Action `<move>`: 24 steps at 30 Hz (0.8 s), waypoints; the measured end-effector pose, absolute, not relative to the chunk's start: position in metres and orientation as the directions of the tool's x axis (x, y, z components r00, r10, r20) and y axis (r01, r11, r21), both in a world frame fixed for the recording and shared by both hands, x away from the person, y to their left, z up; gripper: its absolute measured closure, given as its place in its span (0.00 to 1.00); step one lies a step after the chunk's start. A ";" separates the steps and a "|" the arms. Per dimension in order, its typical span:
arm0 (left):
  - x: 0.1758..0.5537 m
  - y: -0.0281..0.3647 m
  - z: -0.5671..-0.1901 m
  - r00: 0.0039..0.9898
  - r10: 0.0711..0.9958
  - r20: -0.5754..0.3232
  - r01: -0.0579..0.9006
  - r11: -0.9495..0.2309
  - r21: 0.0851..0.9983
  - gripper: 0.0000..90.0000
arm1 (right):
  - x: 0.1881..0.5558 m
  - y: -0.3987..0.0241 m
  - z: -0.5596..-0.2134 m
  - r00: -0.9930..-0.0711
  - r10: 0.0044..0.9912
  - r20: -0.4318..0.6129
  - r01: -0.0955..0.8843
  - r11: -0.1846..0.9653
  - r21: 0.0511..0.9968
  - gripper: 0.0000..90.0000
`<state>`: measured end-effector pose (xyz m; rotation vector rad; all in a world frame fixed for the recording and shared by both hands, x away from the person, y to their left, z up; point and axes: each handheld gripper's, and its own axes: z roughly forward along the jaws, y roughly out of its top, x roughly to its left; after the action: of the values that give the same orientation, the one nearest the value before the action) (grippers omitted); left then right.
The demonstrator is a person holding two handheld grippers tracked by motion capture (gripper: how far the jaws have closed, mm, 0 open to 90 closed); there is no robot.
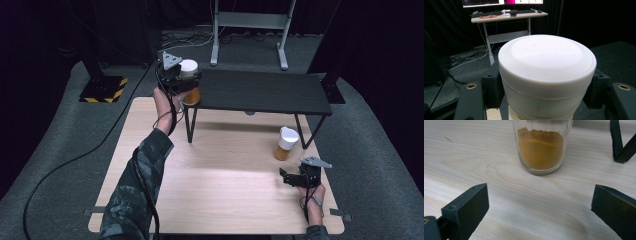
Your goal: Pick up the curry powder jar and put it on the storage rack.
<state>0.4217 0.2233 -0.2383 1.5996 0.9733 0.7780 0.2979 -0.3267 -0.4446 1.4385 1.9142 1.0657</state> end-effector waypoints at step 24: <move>0.397 0.237 -0.209 0.521 0.853 0.042 0.368 -0.269 0.890 0.00 | 0.298 -0.326 -0.444 -0.306 0.951 0.051 0.547 0.131 0.827 0.00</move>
<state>0.3969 0.2369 -0.2094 1.8547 1.0089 0.6718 0.2983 -0.3264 -0.4444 1.4369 1.9167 1.0628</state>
